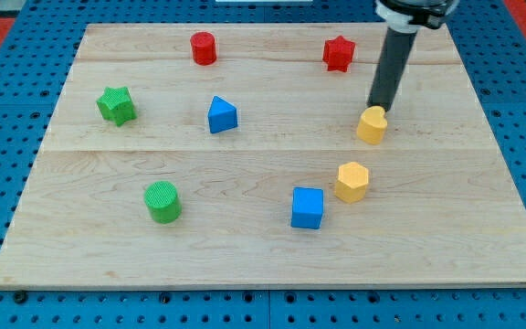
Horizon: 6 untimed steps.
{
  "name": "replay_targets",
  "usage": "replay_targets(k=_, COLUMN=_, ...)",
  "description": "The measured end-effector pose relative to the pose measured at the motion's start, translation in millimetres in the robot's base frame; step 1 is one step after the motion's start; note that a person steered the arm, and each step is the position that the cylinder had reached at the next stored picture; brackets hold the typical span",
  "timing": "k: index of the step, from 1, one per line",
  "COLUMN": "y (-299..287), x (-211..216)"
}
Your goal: Slightly push the red star downwards
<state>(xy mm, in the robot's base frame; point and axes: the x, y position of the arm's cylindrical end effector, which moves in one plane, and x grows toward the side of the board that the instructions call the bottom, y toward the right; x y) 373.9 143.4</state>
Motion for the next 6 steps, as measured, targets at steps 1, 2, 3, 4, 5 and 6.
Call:
replay_targets(k=1, y=22, x=-10)
replay_targets(k=2, y=24, x=-100)
replay_targets(k=3, y=1, x=-177)
replay_targets(k=4, y=-29, x=-156)
replay_targets(k=5, y=7, x=-116)
replay_targets(k=6, y=4, x=-103)
